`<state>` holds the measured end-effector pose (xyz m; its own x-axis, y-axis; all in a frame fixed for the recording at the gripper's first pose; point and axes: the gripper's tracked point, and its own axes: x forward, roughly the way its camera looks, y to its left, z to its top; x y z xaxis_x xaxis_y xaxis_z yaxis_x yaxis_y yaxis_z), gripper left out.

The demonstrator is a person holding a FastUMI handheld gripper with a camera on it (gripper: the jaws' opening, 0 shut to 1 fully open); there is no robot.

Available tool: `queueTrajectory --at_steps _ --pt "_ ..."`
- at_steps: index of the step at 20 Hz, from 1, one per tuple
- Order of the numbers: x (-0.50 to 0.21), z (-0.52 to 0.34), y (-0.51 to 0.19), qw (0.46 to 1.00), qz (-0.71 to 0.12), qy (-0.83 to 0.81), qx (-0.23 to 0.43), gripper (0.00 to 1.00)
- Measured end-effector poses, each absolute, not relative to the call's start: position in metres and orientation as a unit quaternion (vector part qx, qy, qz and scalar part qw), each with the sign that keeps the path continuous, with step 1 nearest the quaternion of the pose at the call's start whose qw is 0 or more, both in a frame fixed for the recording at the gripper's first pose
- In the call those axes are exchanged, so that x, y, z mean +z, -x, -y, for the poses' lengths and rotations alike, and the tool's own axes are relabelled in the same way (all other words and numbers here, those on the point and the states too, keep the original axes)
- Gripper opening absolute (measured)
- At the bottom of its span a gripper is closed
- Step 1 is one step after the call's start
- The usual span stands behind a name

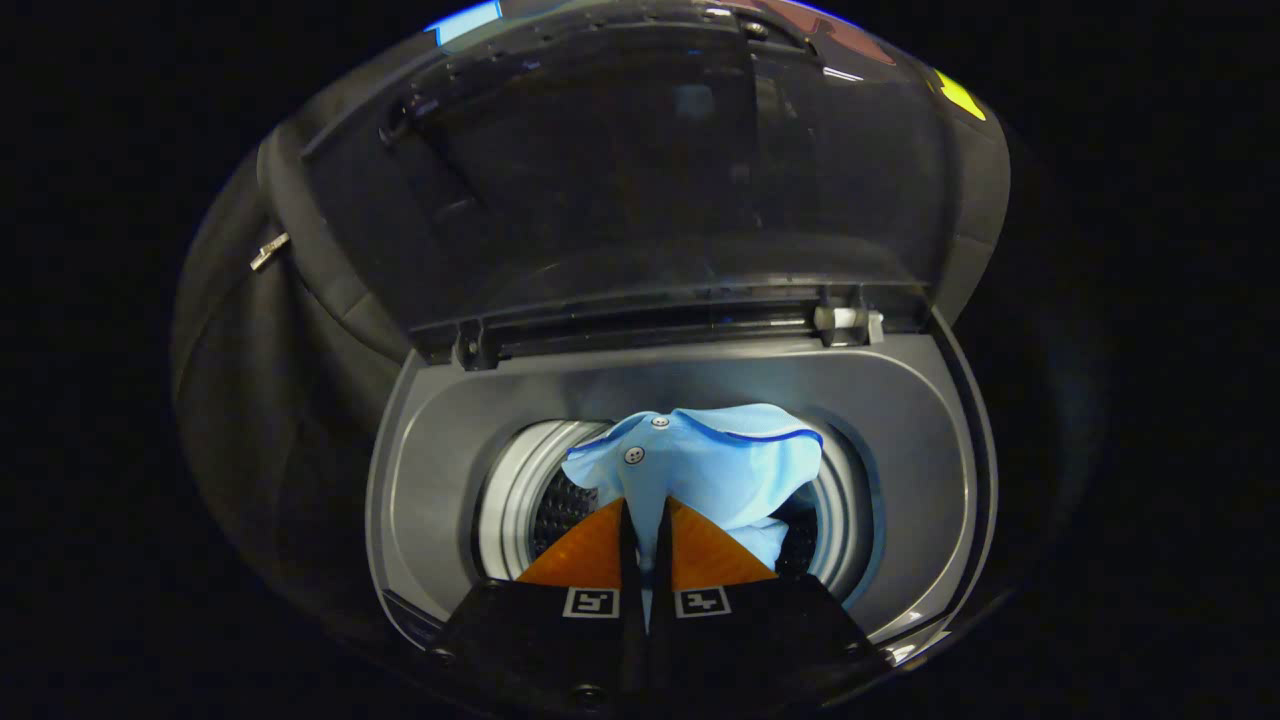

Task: Put the clothes into the washing machine and then close the washing machine lid.

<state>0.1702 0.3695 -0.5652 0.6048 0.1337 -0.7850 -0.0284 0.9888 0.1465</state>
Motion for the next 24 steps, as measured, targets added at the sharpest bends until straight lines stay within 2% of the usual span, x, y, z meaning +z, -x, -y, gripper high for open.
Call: queueTrajectory --at_steps 5,8,10,13,20,24 --pt "-0.588 -0.37 -0.17 0.881 -0.47 -0.053 0.028 0.06" --pt "-0.589 -0.368 -0.174 0.88 -0.471 -0.06 0.019 0.15" --pt "-0.583 -0.366 -0.18 0.884 -0.463 -0.061 0.015 0.34" --pt "-0.582 -0.364 -0.177 0.882 -0.469 -0.052 0.021 1.0" --pt "-0.566 -0.351 -0.174 0.888 -0.457 -0.051 0.016 1.0" --pt "-0.525 -0.347 -0.179 0.903 -0.427 -0.046 0.027 1.0"
